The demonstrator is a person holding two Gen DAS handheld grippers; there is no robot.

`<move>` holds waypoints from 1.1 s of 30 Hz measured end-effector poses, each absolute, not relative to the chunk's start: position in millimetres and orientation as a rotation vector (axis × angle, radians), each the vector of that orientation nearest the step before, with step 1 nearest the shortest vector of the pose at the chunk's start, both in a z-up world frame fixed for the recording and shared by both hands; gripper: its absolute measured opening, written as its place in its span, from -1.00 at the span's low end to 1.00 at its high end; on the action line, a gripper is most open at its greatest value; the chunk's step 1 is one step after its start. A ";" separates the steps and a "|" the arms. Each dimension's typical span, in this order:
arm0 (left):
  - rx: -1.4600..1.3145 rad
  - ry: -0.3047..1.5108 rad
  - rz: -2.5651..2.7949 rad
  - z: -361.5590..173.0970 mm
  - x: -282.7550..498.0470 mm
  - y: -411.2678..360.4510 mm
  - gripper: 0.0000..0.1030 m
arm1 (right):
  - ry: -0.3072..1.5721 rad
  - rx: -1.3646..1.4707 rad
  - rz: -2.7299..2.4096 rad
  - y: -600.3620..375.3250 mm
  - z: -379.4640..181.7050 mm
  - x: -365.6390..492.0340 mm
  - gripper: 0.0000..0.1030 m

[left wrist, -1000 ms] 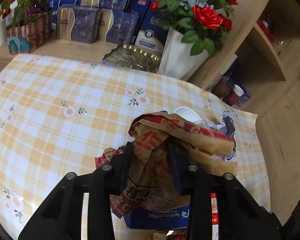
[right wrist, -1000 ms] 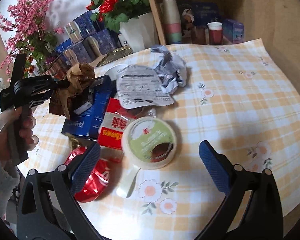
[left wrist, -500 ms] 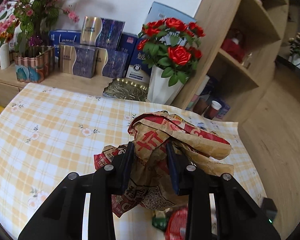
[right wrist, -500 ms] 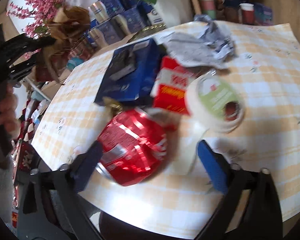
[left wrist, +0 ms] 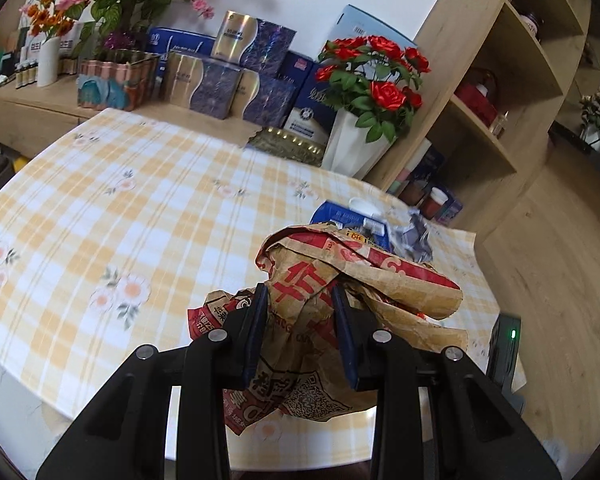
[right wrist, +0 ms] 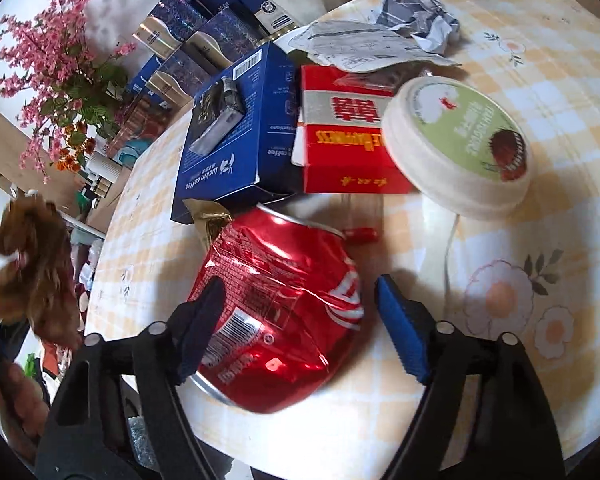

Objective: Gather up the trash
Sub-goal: 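Lift the brown bag with the left gripper while the right gripper grasps the red can, then lower both held items over the brown bin and open both grippers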

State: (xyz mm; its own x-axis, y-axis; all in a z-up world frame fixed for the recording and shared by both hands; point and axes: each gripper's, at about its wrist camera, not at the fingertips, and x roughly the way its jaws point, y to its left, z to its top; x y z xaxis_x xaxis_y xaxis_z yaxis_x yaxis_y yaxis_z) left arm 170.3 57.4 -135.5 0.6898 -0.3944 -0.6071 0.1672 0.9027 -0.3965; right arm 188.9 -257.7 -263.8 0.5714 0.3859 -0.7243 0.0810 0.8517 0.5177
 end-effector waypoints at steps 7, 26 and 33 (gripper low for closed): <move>-0.349 0.794 -0.317 -157.2 149.6 64.6 -0.39 | 0.944 0.463 0.204 -241.6 -264.5 192.6 0.19; -0.363 0.803 -0.343 -158.5 120.9 62.4 -0.39 | 0.688 0.413 0.237 -262.6 -184.6 143.6 -0.24; -0.301 0.786 -0.386 -150.4 95.3 47.4 -0.38 | 0.647 0.410 0.227 -269.3 -168.9 115.5 -0.25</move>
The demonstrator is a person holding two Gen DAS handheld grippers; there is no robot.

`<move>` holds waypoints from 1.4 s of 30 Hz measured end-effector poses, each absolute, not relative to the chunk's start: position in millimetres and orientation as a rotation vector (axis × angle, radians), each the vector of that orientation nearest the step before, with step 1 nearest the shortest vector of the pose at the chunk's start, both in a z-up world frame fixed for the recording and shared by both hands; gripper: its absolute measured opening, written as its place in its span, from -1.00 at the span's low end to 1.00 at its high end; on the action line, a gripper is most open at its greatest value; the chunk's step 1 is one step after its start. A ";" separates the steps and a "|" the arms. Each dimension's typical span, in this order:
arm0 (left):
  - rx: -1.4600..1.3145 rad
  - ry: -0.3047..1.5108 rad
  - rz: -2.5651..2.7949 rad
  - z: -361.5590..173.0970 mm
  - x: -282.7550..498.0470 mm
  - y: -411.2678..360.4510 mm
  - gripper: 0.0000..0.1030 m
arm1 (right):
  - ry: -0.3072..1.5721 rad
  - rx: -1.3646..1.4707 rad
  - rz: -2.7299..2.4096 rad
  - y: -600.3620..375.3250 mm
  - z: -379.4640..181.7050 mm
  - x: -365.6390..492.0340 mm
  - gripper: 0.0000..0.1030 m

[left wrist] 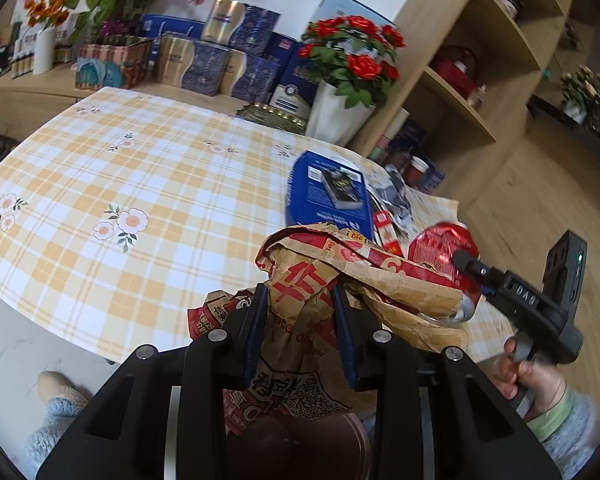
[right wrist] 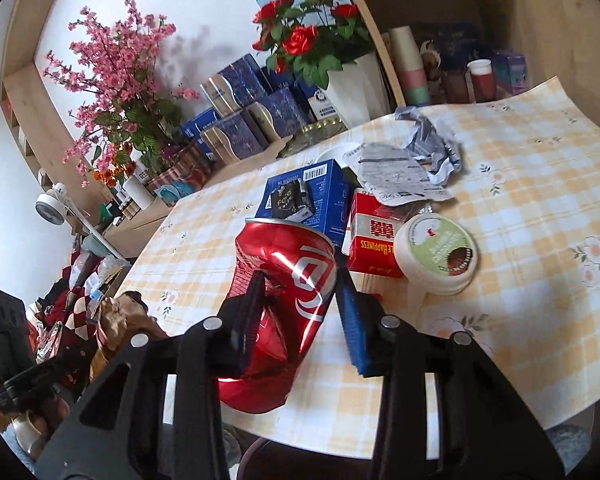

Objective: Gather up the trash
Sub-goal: 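Lower both held items over the brown bin and open both grippers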

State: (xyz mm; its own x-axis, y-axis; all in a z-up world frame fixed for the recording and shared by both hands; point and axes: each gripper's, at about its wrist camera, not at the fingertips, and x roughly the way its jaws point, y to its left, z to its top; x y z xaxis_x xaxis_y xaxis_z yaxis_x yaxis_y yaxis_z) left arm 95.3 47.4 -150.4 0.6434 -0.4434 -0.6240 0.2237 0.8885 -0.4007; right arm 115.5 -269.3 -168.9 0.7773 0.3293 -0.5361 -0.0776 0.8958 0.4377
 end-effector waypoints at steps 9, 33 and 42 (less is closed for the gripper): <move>-0.168 0.830 -0.470 -170.7 48.0 19.7 -0.38 | 0.605 0.398 0.222 -273.3 -153.6 64.2 -0.27; -0.111 1.199 -0.511 -303.0 29.3 -21.0 -0.18 | 0.679 0.444 0.311 -261.5 -181.4 33.6 -0.76; -0.284 0.969 -0.362 -256.5 27.0 25.5 0.42 | 0.737 0.429 0.351 -251.0 -196.8 23.1 -0.76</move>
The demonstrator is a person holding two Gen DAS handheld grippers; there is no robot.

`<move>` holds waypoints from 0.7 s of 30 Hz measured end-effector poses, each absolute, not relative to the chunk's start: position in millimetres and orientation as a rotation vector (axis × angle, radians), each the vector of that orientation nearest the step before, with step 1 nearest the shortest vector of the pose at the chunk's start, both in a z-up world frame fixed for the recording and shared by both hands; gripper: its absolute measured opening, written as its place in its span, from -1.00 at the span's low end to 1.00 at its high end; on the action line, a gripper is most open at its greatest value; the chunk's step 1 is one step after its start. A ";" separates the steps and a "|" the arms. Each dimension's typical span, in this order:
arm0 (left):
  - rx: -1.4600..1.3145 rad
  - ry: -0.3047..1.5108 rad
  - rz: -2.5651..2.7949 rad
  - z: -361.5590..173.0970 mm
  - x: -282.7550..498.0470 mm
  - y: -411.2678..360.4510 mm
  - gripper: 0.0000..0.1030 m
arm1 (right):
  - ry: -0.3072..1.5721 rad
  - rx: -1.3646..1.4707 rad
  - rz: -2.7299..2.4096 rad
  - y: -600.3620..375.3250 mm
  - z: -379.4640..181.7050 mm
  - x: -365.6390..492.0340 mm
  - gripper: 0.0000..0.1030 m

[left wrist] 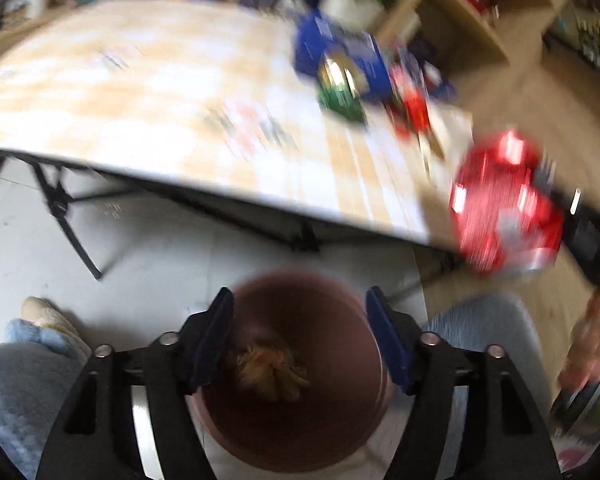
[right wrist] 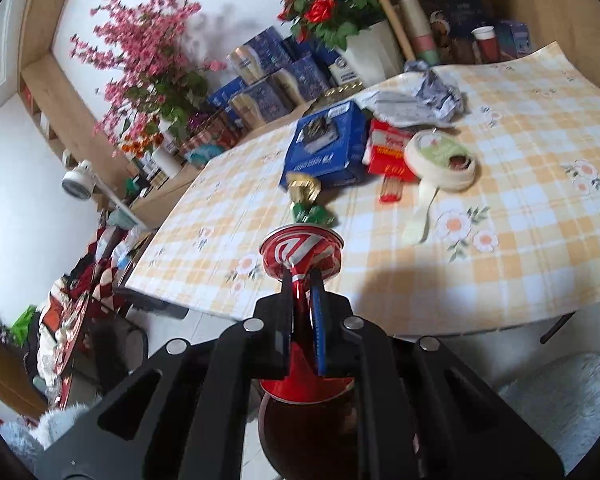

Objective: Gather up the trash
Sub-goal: 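Lower both held items over the brown bin and open both grippers, then raise both open grippers back toward the table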

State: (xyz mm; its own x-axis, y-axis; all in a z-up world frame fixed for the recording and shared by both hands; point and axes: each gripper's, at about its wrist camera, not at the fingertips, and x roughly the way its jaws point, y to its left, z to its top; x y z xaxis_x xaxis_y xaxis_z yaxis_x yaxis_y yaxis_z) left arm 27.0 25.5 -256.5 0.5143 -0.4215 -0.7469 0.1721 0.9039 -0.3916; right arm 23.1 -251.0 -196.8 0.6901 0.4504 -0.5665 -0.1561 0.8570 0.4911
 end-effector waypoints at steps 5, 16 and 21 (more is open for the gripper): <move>-0.269 0.746 -0.231 -204.9 12.1 63.9 0.65 | 0.862 0.372 0.411 -221.5 -226.4 17.8 -0.76; -0.245 0.675 -0.048 -203.3 -3.2 106.3 0.80 | 1.090 0.247 0.411 -177.6 -293.7 39.0 -0.76; -0.266 0.700 -0.051 -211.3 2.1 110.2 0.80 | 1.163 0.201 0.398 -165.8 -316.3 41.2 -0.76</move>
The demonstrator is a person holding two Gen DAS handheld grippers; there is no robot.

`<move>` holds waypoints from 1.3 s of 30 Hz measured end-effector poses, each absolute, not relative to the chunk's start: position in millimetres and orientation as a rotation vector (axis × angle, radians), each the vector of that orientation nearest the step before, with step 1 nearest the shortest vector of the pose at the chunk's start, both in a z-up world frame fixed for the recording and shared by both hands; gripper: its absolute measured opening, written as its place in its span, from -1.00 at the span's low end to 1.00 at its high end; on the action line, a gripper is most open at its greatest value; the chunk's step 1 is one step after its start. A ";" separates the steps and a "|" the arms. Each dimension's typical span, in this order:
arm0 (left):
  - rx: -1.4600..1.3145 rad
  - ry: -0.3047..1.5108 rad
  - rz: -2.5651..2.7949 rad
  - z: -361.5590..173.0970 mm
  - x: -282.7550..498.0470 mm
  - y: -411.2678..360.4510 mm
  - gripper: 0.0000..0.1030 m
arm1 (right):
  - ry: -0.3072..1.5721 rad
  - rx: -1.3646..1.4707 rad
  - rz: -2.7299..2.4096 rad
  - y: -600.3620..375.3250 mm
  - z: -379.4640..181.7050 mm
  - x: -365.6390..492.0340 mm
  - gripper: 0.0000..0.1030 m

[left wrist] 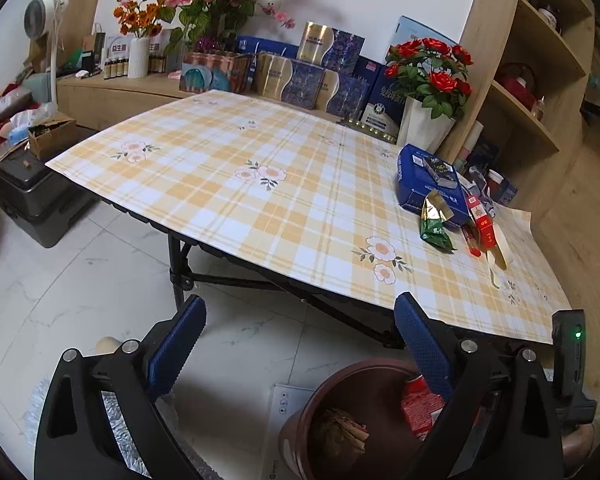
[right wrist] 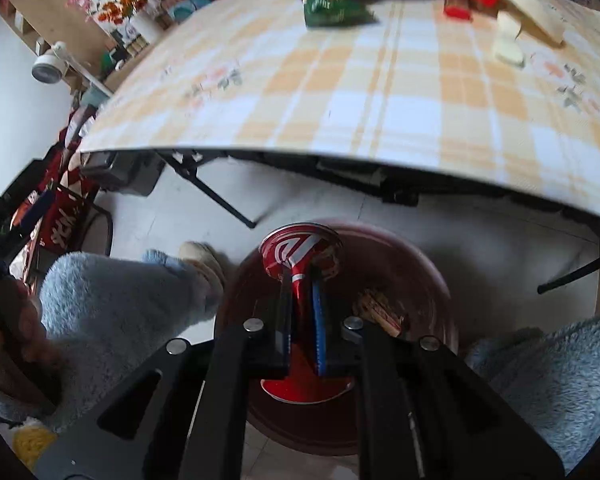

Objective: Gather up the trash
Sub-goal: 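Raise both open grippers back toward the table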

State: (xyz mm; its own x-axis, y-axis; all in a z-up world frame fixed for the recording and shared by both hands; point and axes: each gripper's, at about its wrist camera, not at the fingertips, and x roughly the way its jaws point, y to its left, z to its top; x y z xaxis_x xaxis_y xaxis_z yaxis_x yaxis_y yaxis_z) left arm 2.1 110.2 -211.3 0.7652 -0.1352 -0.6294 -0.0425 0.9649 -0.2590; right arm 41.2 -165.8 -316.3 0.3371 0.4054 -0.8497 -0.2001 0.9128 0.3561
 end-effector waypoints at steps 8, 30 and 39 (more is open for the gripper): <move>-0.267 0.714 -0.063 -215.6 6.4 104.9 0.80 | 1.139 0.205 0.406 -169.1 -306.3 42.3 -0.63; -0.215 0.730 -0.105 -216.9 9.8 80.2 0.80 | 0.834 0.287 0.140 -243.3 -242.1 28.4 0.89; -0.184 0.760 -0.112 -219.7 16.2 72.0 0.80 | 0.782 0.308 0.106 -267.3 -233.4 34.9 0.89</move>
